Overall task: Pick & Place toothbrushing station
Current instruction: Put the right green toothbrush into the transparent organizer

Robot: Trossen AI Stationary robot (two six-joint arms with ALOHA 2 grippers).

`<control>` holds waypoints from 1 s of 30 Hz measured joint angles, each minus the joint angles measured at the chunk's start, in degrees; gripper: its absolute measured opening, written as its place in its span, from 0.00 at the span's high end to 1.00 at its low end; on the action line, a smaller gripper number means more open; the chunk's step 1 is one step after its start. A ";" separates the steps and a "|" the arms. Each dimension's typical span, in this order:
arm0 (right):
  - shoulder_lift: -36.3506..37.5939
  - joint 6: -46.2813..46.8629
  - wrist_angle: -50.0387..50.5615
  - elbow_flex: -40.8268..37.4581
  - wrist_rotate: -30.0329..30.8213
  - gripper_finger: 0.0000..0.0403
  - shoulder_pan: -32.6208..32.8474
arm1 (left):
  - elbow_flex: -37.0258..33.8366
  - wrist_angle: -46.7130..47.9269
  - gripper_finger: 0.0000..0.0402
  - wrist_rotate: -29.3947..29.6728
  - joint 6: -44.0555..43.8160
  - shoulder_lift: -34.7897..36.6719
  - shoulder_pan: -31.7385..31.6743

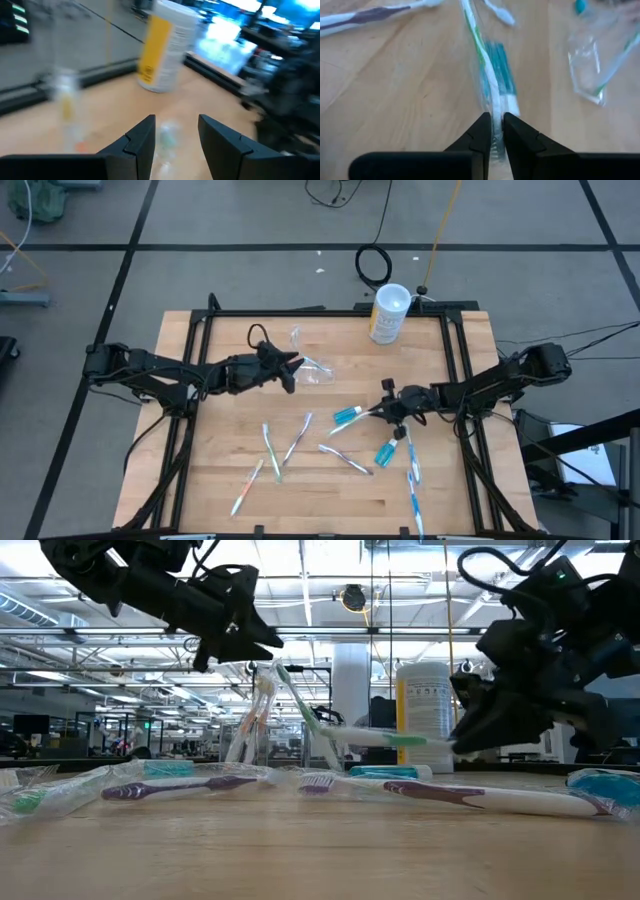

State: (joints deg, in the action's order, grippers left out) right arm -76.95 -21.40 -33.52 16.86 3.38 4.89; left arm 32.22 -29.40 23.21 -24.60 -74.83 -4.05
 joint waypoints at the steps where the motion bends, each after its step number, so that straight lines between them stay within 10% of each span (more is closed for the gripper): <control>1: 0.00 -1.30 -0.72 0.00 0.00 0.91 0.00 | -0.02 -0.79 0.62 -2.82 0.00 0.00 0.02; 7: 0.06 -12.70 -5.68 0.02 0.02 0.91 0.00 | -0.02 -6.64 0.62 -15.82 -5.14 -0.09 2.40; 17: 0.07 -32.90 -8.21 2.10 3.03 0.90 0.33 | 4.21 -9.64 0.62 -15.79 -7.51 -10.11 11.63; 30: 0.09 -41.24 4.65 10.69 8.79 0.90 4.35 | 19.13 8.92 0.62 -24.27 -5.19 -23.23 10.05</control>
State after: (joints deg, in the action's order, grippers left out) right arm -76.86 -62.64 -28.87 27.55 12.17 9.24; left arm 51.35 -20.48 -1.06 -29.79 -98.05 5.99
